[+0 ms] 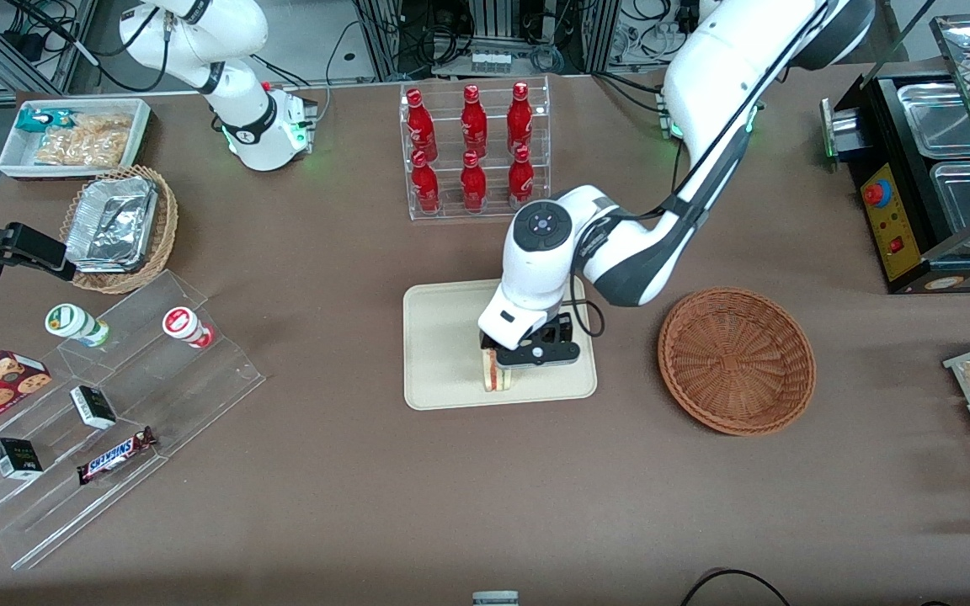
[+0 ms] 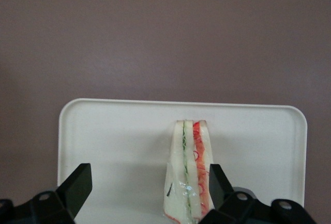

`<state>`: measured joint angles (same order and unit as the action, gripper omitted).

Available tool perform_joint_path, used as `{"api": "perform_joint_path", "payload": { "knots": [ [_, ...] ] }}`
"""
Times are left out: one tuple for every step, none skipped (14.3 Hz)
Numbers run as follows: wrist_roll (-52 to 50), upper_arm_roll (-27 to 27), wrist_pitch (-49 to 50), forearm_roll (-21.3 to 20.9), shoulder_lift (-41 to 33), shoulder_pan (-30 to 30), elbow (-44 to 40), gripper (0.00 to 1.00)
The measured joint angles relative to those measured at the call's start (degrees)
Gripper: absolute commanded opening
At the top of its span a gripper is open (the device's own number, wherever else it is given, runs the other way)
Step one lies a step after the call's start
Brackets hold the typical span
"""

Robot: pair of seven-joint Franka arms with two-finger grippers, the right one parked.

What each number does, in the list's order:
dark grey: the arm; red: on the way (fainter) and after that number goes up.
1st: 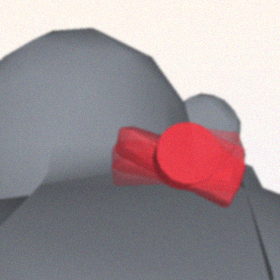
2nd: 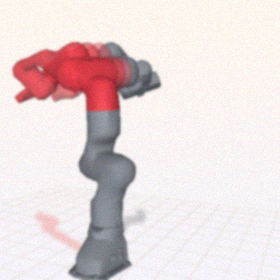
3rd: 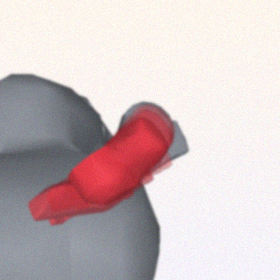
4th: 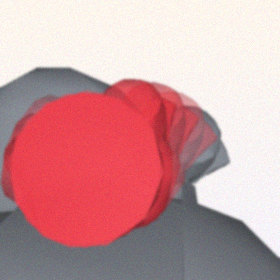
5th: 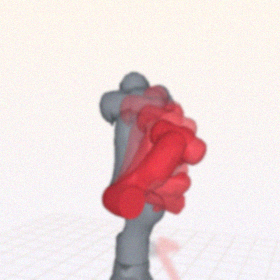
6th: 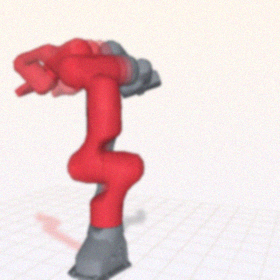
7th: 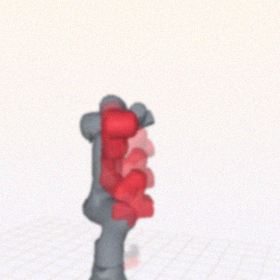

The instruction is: Place sandwich from basket to tray

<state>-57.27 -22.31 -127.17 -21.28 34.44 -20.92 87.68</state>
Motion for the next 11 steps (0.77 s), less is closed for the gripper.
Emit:
{"api": "perform_joint_path", "payload": {
  "knots": [
    [0.0,0.3,1.8,0.0,-1.9,0.8,-0.1,1.00],
    [0.0,0.3,4.0,0.0,-4.0,1.9,-0.2,1.00],
    [0.0,0.4,6.7,0.1,-6.2,3.1,-0.2,1.00],
    [0.0,0.4,10.1,0.1,-8.7,4.3,-0.2,1.00],
    [0.4,0.4,13.3,0.2,-11.1,5.6,0.0,1.00],
    [2.0,0.4,16.1,1.0,-13.5,7.0,0.3,1.00],
    [5.2,0.5,19.0,2.9,-15.9,8.6,0.6,1.00],
    [9.9,0.6,22.7,5.9,-18.2,10.7,0.8,1.00],
    [15.7,0.7,27.2,9.3,-20.7,13.1,0.8,1.00],
    [21.5,0.9,31.3,12.4,-23.2,15.9,0.8,1.00],
    [26.5,1.7,34.6,14.7,-25.7,18.4,0.8,1.00]
  ]
}}
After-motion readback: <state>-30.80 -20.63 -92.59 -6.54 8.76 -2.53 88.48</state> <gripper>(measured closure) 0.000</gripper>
